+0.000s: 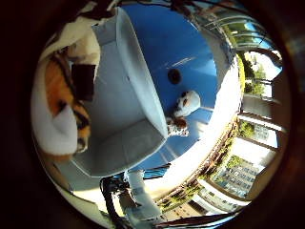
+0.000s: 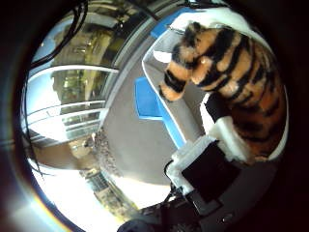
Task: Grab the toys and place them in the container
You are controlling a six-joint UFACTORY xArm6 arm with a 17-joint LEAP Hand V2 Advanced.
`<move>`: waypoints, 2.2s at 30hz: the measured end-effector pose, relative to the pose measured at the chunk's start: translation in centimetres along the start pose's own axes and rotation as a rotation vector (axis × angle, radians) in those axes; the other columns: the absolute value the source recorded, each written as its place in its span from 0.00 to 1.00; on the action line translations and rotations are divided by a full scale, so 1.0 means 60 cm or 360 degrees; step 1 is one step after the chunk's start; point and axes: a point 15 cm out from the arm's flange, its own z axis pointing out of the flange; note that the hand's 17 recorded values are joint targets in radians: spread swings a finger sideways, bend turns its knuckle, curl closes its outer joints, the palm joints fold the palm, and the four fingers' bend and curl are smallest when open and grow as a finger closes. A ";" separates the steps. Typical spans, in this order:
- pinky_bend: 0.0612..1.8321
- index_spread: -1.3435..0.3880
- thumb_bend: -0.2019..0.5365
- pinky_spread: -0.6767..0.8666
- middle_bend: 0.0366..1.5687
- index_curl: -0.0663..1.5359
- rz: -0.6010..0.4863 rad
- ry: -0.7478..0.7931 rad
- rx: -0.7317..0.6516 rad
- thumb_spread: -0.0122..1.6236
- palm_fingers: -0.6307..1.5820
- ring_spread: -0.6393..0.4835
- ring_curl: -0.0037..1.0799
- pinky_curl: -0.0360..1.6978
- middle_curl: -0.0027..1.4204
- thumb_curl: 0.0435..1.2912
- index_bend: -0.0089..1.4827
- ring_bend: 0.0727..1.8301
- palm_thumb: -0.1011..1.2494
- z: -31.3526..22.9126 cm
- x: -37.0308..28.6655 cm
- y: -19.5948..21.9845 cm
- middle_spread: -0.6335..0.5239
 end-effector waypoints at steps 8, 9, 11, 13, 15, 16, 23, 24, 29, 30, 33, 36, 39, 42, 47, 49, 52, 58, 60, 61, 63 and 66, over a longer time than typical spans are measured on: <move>0.48 0.51 0.24 0.75 0.07 0.10 -0.0077 -0.0006 -0.0012 0.69 0.25 0.83 0.34 0.38 0.31 0.40 0.25 0.29 0.63 -0.039 0.034 0.031 0.64; 0.47 0.51 0.24 0.75 0.07 0.10 -0.0071 -0.0006 0.0005 0.68 0.26 0.83 0.34 0.37 0.30 0.39 0.24 0.28 0.64 -0.055 0.049 0.039 0.64; 0.47 0.51 0.24 0.76 0.08 0.11 -0.0060 -0.0005 0.0048 0.68 0.27 0.84 0.33 0.36 0.29 0.39 0.23 0.27 0.64 -0.089 0.079 0.055 0.64; 0.46 0.52 0.24 0.77 0.08 0.12 -0.0040 0.0000 0.0084 0.68 0.28 0.84 0.32 0.35 0.28 0.39 0.22 0.27 0.64 -0.123 0.111 0.076 0.64; 0.44 0.52 0.24 0.77 0.09 0.14 -0.0013 0.0011 0.0130 0.67 0.30 0.84 0.31 0.34 0.27 0.38 0.21 0.26 0.64 -0.152 0.153 0.093 0.62; 0.44 0.52 0.24 0.77 0.09 0.14 0.0003 0.0025 0.0152 0.67 0.30 0.84 0.31 0.33 0.27 0.38 0.21 0.26 0.64 -0.166 0.177 0.102 0.62; 0.37 0.58 0.23 0.77 0.10 0.17 0.0236 0.0095 0.0160 0.67 0.34 0.82 0.29 0.29 0.26 0.37 0.16 0.23 0.63 -0.172 0.377 0.147 0.58; 0.37 0.59 0.23 0.77 0.10 0.17 0.0272 0.0084 0.0139 0.67 0.34 0.82 0.29 0.29 0.26 0.37 0.16 0.23 0.62 -0.156 0.406 0.148 0.58; 0.34 0.62 0.23 0.76 0.09 0.18 0.0377 0.0050 0.0090 0.68 0.34 0.82 0.29 0.27 0.26 0.36 0.13 0.22 0.60 -0.077 0.507 0.129 0.58; 0.34 0.63 0.23 0.76 0.09 0.19 0.0383 0.0045 0.0082 0.68 0.34 0.82 0.29 0.27 0.26 0.36 0.12 0.22 0.60 -0.059 0.520 0.122 0.58; 0.33 0.64 0.23 0.76 0.09 0.19 0.0401 0.0030 0.0062 0.68 0.34 0.82 0.29 0.25 0.25 0.35 0.12 0.22 0.60 -0.012 0.551 0.104 0.58; 0.33 0.65 0.23 0.75 0.09 0.20 0.0419 0.0016 0.0035 0.68 0.35 0.81 0.29 0.24 0.25 0.35 0.12 0.22 0.59 0.037 0.572 0.087 0.58; 0.32 0.68 0.23 0.75 0.09 0.21 0.0420 -0.0009 -0.0026 0.68 0.37 0.81 0.28 0.23 0.24 0.34 0.14 0.21 0.58 0.091 0.579 0.075 0.58; 0.31 0.71 0.23 0.76 0.10 0.21 0.0416 -0.0038 -0.0099 0.68 0.40 0.81 0.29 0.22 0.24 0.34 0.13 0.23 0.58 0.141 0.577 0.069 0.57; 0.30 0.71 0.23 0.76 0.21 0.21 0.0389 -0.0053 -0.0173 0.67 0.62 0.81 0.31 0.20 0.27 0.32 0.14 0.33 0.57 0.183 0.568 0.065 0.50; 0.35 0.66 0.24 0.76 0.31 0.21 0.0380 -0.0058 -0.0181 0.67 0.82 0.77 0.32 0.20 0.31 0.32 0.14 0.38 0.58 0.185 0.566 0.066 0.48; 0.48 0.60 0.26 0.74 0.45 0.23 0.0366 -0.0066 -0.0190 0.66 0.84 0.70 0.46 0.27 0.40 0.34 0.11 0.55 0.63 0.182 0.565 0.071 0.44; 0.66 0.48 0.28 0.68 0.63 0.24 0.0404 -0.0048 -0.0078 0.65 0.79 0.58 0.59 0.38 0.54 0.39 0.18 0.69 0.75 0.105 0.582 0.091 0.38; 0.69 0.43 0.28 0.66 0.66 0.25 0.0419 -0.0049 -0.0066 0.66 0.78 0.56 0.62 0.41 0.58 0.41 0.22 0.71 0.78 0.071 0.580 0.110 0.37; 0.71 0.41 0.28 0.65 0.67 0.26 0.0421 -0.0053 -0.0070 0.66 0.77 0.55 0.63 0.42 0.59 0.42 0.23 0.72 0.79 0.056 0.575 0.120 0.37; 0.73 0.37 0.28 0.64 0.69 0.27 0.0415 -0.0062 -0.0083 0.67 0.75 0.53 0.65 0.44 0.62 0.43 0.27 0.73 0.81 0.021 0.559 0.144 0.36; 0.75 0.32 0.26 0.61 0.72 0.31 0.0396 -0.0055 -0.0068 0.69 0.73 0.51 0.68 0.46 0.66 0.45 0.31 0.75 0.82 -0.040 0.531 0.177 0.35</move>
